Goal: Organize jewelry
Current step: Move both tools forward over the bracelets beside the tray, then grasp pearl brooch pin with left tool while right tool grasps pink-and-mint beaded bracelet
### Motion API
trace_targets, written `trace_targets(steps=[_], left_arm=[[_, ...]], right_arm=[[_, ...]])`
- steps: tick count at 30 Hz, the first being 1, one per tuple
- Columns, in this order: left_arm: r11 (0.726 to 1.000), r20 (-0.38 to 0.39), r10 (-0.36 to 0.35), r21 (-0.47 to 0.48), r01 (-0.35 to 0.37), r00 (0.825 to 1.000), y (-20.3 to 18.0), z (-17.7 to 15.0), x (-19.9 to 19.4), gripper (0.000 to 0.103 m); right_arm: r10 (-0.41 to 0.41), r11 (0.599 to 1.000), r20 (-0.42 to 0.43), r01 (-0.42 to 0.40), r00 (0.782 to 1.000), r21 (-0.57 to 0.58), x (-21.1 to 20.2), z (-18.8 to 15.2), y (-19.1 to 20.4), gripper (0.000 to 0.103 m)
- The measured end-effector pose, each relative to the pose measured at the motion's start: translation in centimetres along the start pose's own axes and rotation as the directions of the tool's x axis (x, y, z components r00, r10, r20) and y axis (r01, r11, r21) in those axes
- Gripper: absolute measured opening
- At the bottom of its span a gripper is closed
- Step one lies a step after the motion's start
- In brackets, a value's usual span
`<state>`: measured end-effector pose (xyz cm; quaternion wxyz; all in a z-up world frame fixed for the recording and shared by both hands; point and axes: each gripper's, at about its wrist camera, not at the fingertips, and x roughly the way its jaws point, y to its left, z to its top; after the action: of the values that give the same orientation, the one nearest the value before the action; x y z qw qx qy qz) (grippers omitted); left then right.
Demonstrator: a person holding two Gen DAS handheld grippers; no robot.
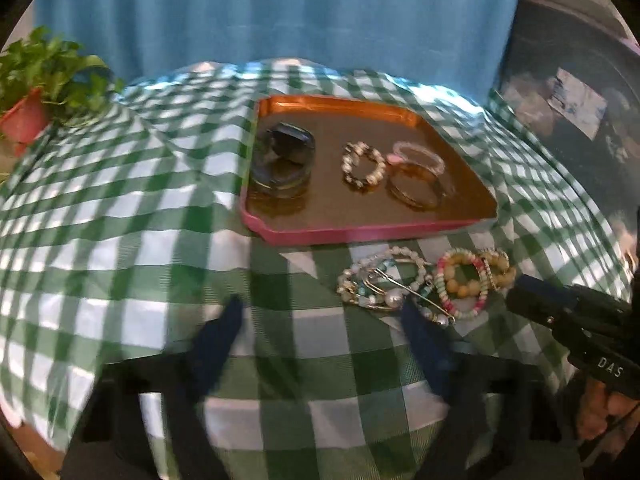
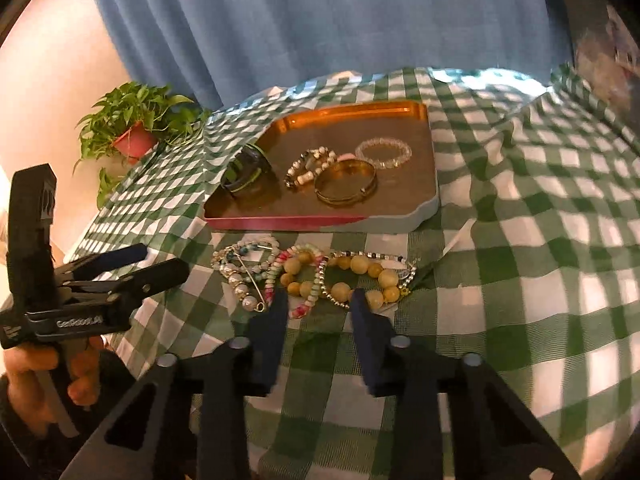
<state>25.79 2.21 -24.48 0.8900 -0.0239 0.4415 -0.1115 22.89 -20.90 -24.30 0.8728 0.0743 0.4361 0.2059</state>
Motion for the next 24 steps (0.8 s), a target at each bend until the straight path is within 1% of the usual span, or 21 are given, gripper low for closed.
trace_targets(steps=[1,2,5,6,7,8,10,11,13,14,16,18,19,20,21,22,23,24], left_arm=[[1.0,-0.005,-0.02,0.006,0.02,1.0,-0.1,-0.2,0.3,0.045],[0.999,-0.009,-0.034,0.007,0.034,0.999,-0.2,-0.2,0.5,0.037],[0.995,-0.021,-0.097,0.014,0.097,0.995,-0.7,-0.4,0.8,0.035],[0.993,-0.027,-0.12,0.015,0.121,0.992,-0.9,-0.3,0.8,0.035],[0.987,-0.035,-0.159,0.009,0.16,0.987,-1.1,-0.2,0.8,0.034],[0.984,-0.036,-0.179,0.005,0.18,0.983,-1.3,0.0,0.7,0.034],[0.978,-0.051,-0.21,0.004,0.21,0.976,-1.6,0.2,1.0,0.034],[0.975,-0.063,-0.224,-0.001,0.224,0.973,-1.7,0.2,1.2,0.034],[0.968,-0.092,-0.25,-0.031,0.249,0.964,-1.7,0.3,1.9,0.034],[0.967,-0.08,-0.253,-0.04,0.25,0.964,-1.7,0.5,2.0,0.034],[0.968,-0.091,-0.248,-0.052,0.244,0.964,-1.8,1.0,2.5,0.034],[0.972,-0.086,-0.236,-0.038,0.233,0.968,-2.1,1.1,2.7,0.034],[0.976,-0.081,-0.216,-0.014,0.216,0.973,-2.4,1.0,2.6,0.031],[0.98,-0.077,-0.197,0.01,0.198,0.977,-2.6,0.9,2.7,0.022],[0.986,-0.067,-0.156,0.054,0.159,0.986,-2.9,0.7,2.6,0.017],[0.986,-0.06,-0.142,0.077,0.146,0.988,-3.1,0.6,2.4,0.016],[0.985,-0.066,-0.151,0.078,0.156,0.986,-3.0,0.5,2.4,0.012],[0.981,-0.08,-0.171,0.077,0.178,0.982,-2.7,0.4,2.1,0.012]], right_arm=[[0.007,1.0,-0.001,-0.007,1.0,-0.007,0.1,-0.1,0.2,0.021],[0.019,1.0,-0.005,-0.019,1.0,-0.025,0.3,-0.2,0.5,0.019],[0.043,0.997,-0.04,-0.046,0.998,-0.061,1.2,-0.3,1.2,0.013],[0.047,0.997,-0.052,-0.05,0.998,-0.058,1.6,-0.4,1.2,0.013],[0.042,0.997,-0.062,-0.045,0.997,-0.055,1.9,-0.4,1.2,0.013],[0.033,0.998,-0.069,-0.037,0.997,-0.054,2.2,-0.3,1.2,0.013],[0.03,0.998,-0.067,-0.034,0.997,-0.046,2.4,-0.2,1.0,0.012],[0.016,0.999,-0.058,-0.019,0.998,-0.041,2.4,0.0,0.9,0.012],[0.002,0.999,-0.049,-0.004,0.999,-0.043,2.4,0.1,0.7,0.014],[0.004,0.999,-0.055,-0.006,0.998,-0.041,2.4,0.1,0.5,0.014],[0.002,0.999,-0.053,-0.004,0.999,-0.037,2.5,0.1,0.4,0.014],[-0.003,0.999,-0.053,0.0,0.999,-0.045,2.8,0.4,0.7,0.015],[-0.009,0.999,-0.05,0.007,0.999,-0.049,2.9,0.5,0.8,0.015],[-0.016,0.998,-0.047,0.013,0.999,-0.054,3.1,0.6,1.0,0.015],[-0.022,0.998,-0.044,0.019,0.999,-0.06,3.2,0.7,1.1,0.015],[-0.028,0.997,-0.041,0.026,0.999,-0.069,3.2,0.7,1.2,0.014],[-0.039,0.996,-0.034,0.036,0.999,-0.087,3.2,0.6,1.4,0.011],[-0.043,0.995,-0.031,0.04,0.999,-0.093,3.1,0.5,1.4,0.01]])
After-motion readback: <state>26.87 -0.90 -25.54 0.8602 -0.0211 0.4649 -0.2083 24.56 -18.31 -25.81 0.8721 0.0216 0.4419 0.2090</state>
